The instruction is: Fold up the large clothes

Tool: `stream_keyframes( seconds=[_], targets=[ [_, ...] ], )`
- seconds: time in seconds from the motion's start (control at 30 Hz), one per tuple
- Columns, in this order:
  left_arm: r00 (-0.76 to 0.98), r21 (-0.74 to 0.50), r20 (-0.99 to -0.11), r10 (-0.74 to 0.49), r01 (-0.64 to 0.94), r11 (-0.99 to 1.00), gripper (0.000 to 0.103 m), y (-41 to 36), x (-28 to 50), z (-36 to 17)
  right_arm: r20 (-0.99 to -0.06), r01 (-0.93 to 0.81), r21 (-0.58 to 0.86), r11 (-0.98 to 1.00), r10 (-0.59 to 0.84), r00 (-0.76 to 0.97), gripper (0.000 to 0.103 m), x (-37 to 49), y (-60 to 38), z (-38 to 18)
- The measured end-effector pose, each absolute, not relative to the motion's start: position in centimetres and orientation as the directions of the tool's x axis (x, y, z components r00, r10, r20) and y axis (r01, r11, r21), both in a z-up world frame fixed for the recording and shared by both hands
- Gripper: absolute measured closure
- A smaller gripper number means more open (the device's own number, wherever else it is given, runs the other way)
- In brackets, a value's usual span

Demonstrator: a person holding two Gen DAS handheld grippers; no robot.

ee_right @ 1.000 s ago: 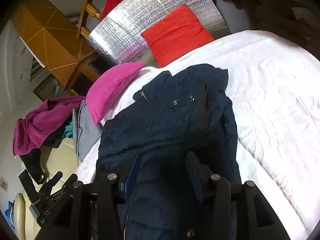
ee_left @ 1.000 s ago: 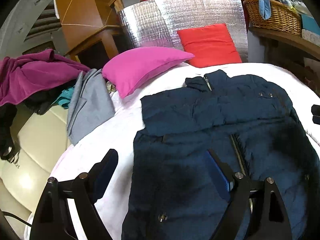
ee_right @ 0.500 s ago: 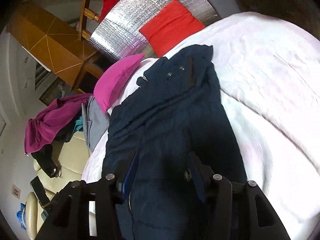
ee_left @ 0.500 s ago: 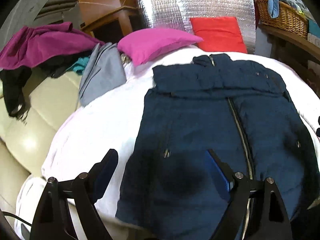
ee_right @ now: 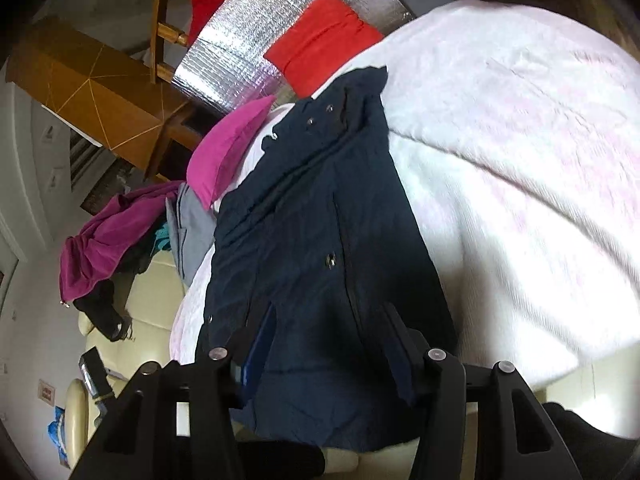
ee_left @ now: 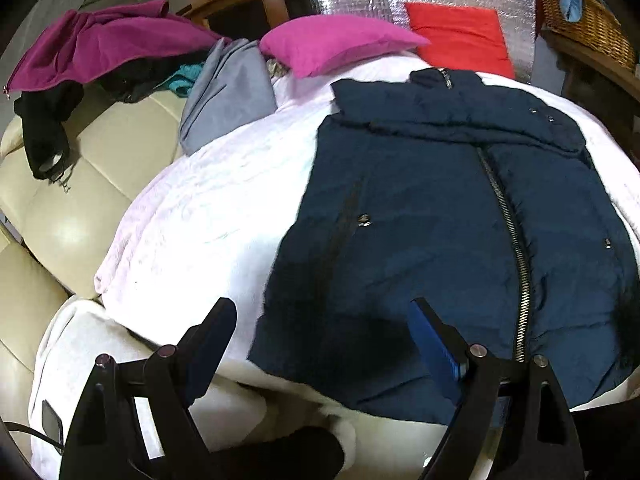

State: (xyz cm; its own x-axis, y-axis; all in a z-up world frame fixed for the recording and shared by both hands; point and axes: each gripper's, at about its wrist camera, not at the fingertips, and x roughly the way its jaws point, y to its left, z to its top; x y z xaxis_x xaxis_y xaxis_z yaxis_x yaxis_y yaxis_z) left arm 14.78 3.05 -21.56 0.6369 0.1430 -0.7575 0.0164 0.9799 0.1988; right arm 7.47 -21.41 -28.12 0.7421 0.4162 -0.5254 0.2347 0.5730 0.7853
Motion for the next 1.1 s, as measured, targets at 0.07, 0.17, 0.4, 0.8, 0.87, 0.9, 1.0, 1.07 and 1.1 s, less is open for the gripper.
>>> stream_keyframes(
  seconds=[0.07, 0.17, 0.4, 0.8, 0.87, 0.9, 1.0, 1.07, 1.1],
  targets=[
    [0.62, 0.158, -0.772, 0.137, -0.021, 0.987, 0.015, 4.9, 15.4, -21.4, -0.532, 0.251, 0.792, 0.557, 0.426, 0.732, 0.045, 7.2, -21.5, -28.7],
    [0.58, 0.053, -0.812, 0.067, -0.042, 0.998, 0.015, 7.9, 16.6, -21.5, -0.544, 0.291, 0.801, 0.522, 0.433, 0.719, 0.045, 7.2, -22.0, -29.9],
    [0.51, -0.14, -0.858, -0.052, -0.135, 0.981, 0.015, 13.2, 18.3, -24.8, -0.555, 0.363, 0.809, 0.462, 0.398, 0.73, 0.045, 7.4, -23.1, -31.7],
    [0.475, -0.37, -0.836, -0.274, -0.121, 0.921, 0.058, 13.7, 19.9, -28.1, -0.47, 0.352, 0.873, 0.339, 0.387, 0.793, 0.043, 8.5, -24.7, -34.1],
    [0.476, -0.368, -0.837, -0.271, -0.123, 0.922, 0.059, 13.6, 20.0, -28.3, -0.471, 0.357, 0.875, 0.326, 0.403, 0.785, 0.043, 8.9, -24.8, -34.9],
    [0.474, -0.368, -0.837, -0.271, -0.123, 0.922, 0.059, 13.5, 20.0, -28.3, -0.468, 0.353, 0.876, 0.328, 0.405, 0.786, 0.043, 9.0, -24.7, -34.9],
    [0.457, -0.379, -0.843, -0.284, -0.129, 0.917, 0.049, 13.3, 20.3, -28.7, -0.471, 0.34, 0.872, 0.352, 0.415, 0.779, 0.043, 9.1, -24.5, -34.7],
    [0.441, -0.384, -0.848, -0.294, -0.128, 0.915, 0.038, 13.4, 19.8, -29.0, -0.465, 0.327, 0.877, 0.352, 0.45, 0.763, 0.043, 9.5, -24.0, -34.9],
    [0.431, -0.383, -0.852, -0.298, -0.124, 0.915, 0.034, 13.2, 19.8, -29.2, -0.46, 0.319, 0.881, 0.35, 0.47, 0.753, 0.043, 9.6, -23.7, -34.9]
  ],
)
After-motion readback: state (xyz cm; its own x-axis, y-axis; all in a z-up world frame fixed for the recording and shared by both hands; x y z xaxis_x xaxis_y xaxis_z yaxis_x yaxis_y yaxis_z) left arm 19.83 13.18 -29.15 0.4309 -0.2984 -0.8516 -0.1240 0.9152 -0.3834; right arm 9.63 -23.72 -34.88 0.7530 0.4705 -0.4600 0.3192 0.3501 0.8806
